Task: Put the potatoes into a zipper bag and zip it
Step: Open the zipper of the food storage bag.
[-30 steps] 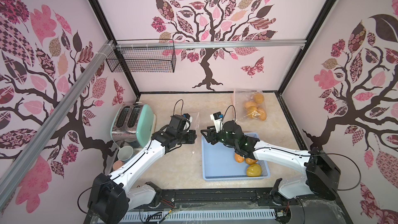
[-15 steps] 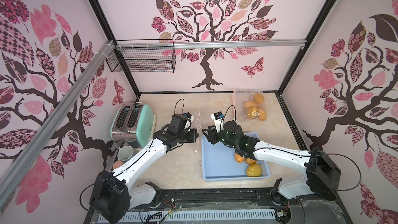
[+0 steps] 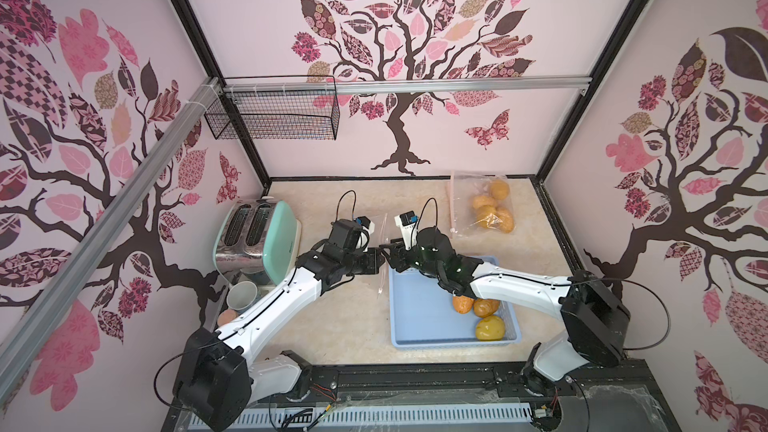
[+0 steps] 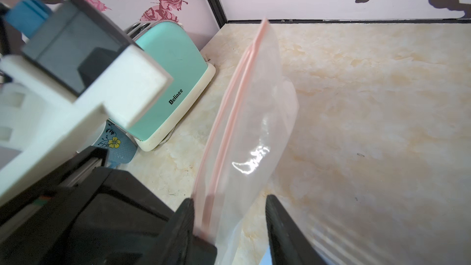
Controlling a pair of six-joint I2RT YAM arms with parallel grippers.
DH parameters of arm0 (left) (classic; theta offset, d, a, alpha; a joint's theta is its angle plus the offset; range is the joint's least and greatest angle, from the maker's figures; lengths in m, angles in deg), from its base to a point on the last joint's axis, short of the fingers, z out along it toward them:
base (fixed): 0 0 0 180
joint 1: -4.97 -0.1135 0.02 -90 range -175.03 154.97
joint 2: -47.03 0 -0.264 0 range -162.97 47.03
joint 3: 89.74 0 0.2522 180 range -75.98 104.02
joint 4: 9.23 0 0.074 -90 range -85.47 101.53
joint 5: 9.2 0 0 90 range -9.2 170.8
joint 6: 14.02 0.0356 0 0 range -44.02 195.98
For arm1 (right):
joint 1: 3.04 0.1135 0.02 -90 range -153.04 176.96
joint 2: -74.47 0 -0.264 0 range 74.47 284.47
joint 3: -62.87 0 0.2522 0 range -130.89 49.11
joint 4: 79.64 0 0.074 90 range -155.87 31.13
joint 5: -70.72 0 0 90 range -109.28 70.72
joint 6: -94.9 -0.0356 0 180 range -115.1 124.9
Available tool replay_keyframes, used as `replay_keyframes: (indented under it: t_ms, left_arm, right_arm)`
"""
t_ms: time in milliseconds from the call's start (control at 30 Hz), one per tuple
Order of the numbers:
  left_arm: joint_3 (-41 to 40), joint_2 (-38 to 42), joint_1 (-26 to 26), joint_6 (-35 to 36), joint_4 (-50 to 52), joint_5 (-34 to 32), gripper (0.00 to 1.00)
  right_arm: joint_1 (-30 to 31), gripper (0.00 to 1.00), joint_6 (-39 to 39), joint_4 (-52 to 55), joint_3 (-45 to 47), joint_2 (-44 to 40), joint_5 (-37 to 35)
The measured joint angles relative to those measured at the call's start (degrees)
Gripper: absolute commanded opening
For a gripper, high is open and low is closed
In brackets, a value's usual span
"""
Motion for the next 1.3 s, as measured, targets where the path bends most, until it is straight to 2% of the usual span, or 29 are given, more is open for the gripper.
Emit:
replay_keyframes:
  t_ms: [100, 233, 300, 333, 500, 667, 900, 1300]
  left_arm:
    - [-0.3, 0.0, 0.0, 0.0, 0.0, 0.0, 0.0]
    - [-0.3, 0.0, 0.0, 0.0, -0.1, 0.0, 0.0]
    - [-0.4, 0.0, 0.0, 0.0, -0.1, 0.0, 0.0]
    - [-0.4, 0.0, 0.0, 0.0, -0.1, 0.0, 0.0]
    - [-0.6, 0.9, 0.0, -0.1, 0.3, -0.3, 0.3]
    - [-1.0, 3.7, 0.0, -0.3, 1.0, -2.2, 0.41]
    - [-1.1, 5.0, 0.0, -1.5, -0.2, -4.2, 0.41]
    - [-4.1, 2.1, 0.0, -2.9, -2.7, -8.0, 0.28]
  right_arm:
    - [0.0, 0.4, 0.0, 0.0, -0.9, 1.4, 0.0]
    - [-0.1, 0.19, 0.0, -0.2, -2.0, 2.8, 0.3]
    - [-0.1, 0.04, -0.5, -0.6, -2.1, 3.1, 0.5]
    - [-0.1, 0.0, -0.5, -0.8, -2.1, 3.1, 0.7]
    - [-0.4, 0.0, -1.0, -4.1, -0.4, 3.1, 1.7]
    - [-0.8, 0.0, -3.5, -6.7, 2.5, 3.0, 3.1]
    - [-1.0, 0.0, -7.4, -8.6, 3.6, 3.0, 6.0]
    - [-1.2, 0.0, -10.3, -10.1, 4.4, 2.9, 8.2]
